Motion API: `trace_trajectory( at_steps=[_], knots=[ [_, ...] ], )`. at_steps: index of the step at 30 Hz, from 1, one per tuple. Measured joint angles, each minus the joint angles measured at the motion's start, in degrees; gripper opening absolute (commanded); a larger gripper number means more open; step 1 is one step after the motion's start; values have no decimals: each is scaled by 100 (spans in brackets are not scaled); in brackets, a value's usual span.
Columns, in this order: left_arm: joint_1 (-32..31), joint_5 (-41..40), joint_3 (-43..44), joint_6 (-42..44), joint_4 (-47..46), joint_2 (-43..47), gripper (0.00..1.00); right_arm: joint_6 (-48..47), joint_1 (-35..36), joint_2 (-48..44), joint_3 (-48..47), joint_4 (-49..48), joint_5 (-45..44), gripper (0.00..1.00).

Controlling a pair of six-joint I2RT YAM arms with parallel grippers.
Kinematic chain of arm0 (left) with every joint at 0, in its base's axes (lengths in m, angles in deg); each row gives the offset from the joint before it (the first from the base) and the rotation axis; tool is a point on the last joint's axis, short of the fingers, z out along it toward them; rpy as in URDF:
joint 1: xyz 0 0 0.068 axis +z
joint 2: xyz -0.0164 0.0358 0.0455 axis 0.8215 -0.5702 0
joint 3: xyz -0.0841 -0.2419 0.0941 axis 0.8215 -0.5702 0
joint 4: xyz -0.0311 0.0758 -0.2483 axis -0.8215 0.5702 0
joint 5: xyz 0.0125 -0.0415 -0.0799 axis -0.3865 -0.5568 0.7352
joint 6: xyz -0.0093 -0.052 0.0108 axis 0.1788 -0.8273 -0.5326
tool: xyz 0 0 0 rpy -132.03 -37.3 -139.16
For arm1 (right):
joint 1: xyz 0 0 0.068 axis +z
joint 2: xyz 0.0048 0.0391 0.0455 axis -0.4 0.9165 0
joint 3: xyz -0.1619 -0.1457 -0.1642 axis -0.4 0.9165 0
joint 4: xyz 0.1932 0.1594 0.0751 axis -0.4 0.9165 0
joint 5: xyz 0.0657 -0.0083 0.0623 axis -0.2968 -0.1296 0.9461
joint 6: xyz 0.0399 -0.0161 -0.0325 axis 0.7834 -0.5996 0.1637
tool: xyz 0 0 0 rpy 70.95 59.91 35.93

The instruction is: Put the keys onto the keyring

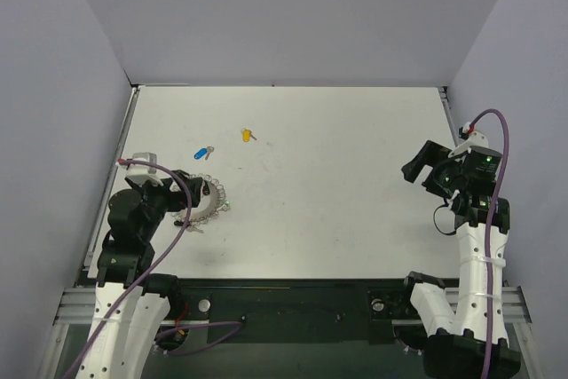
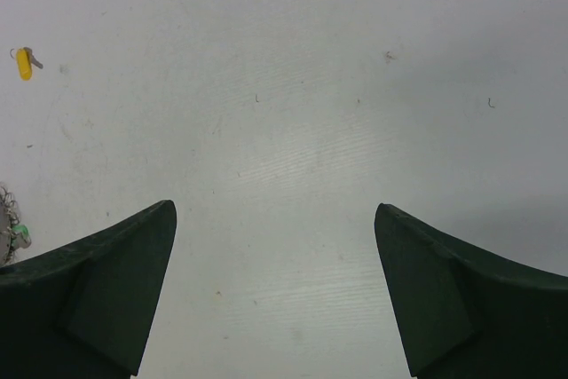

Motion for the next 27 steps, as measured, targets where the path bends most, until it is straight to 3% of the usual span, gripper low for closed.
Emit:
trace_trajectory(
  at_steps=[5,12,19,24,27],
  knots=[
    [0,105,-44,-109,-55,-140,97,-136,0,92,13,-2,133,88],
    [20,310,-13,-592,-378,-1012,97,-1445,-4,398,146,101,1961,89],
    [15,337,1193,-857,-586,-3567,96,-2087,0,546,765,9,2949,89],
    [-22,-133,2765,-450,-271,-5764,72,-2341,-33,575,920,-24,3123,88],
    [-35,-240,3694,-114,35,-6924,68,-2490,-37,619,911,22,3180,88]
  ],
)
